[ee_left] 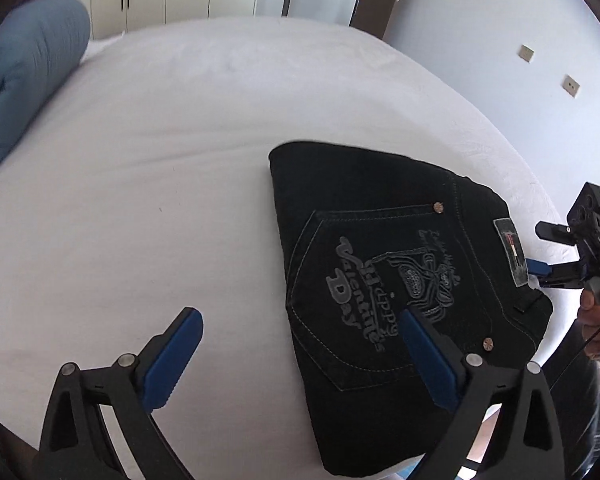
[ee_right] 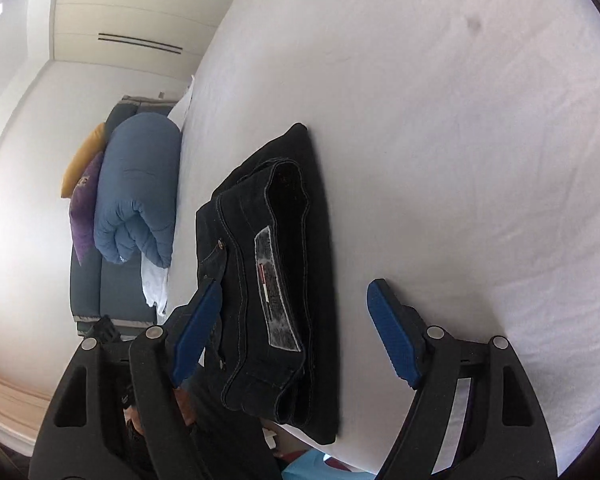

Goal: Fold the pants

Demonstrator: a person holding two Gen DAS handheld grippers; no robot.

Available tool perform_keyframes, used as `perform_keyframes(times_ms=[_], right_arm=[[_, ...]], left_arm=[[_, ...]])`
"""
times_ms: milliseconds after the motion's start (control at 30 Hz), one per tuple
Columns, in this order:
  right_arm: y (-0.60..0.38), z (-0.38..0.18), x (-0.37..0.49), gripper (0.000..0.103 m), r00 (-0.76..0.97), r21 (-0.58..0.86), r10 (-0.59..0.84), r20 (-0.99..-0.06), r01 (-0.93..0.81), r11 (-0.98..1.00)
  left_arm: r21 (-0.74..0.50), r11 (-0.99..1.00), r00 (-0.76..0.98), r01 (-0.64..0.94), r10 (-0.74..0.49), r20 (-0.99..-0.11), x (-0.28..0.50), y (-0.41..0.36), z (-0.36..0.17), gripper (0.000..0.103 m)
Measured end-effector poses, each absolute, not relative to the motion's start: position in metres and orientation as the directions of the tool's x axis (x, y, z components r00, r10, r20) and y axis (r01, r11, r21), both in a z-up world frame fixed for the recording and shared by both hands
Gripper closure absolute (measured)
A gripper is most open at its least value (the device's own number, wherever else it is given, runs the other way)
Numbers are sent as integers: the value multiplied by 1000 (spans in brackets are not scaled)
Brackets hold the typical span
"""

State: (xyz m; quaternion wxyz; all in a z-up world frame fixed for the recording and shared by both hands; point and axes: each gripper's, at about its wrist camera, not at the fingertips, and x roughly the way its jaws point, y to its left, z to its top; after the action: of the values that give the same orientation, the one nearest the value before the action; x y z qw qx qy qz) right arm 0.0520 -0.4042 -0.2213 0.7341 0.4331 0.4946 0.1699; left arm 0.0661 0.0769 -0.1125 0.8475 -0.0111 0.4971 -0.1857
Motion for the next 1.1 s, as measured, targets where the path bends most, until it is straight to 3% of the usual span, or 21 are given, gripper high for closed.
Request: perform_keyframes(times_ms=[67,233,333,400,467,567,733,867,1100], right_arm=[[-403,-224,66,28,415,790,681,-604,194,582],[-392,-229,96,32,333,755,680,-654,224,616],[-378,-231,110,44,288,724,665,-689,216,656],[-371,-231,115,56,282,718,662,-694,210,664],[-367,-233,116,68,285,714,657,-698,217,665],[-367,-234,113,77,303,717,653,-694,213,663],[-343,-207,111,85,321,577,524,-789,96,811],[-332,-176,111,88,359,511,474,-804,8,860],[-334,-121,121,88,463,494,469,-752,-75,866]], left_arm=[[-283,917,360,281,-374,-855,78,84,-132,13],[-296,899,280,323,-390,-877,95,69,-143,15],[-321,889,238,327,-406,-882,103,59,-146,15],[-321,885,228,337,-408,-884,104,54,-146,24],[-347,873,212,342,-431,-877,103,47,-145,45],[-323,885,225,335,-408,-885,101,40,-143,58],[-323,892,258,318,-409,-875,94,34,-132,81],[-323,892,285,316,-414,-864,93,32,-117,83],[-287,888,408,360,-427,-807,106,26,-58,83]])
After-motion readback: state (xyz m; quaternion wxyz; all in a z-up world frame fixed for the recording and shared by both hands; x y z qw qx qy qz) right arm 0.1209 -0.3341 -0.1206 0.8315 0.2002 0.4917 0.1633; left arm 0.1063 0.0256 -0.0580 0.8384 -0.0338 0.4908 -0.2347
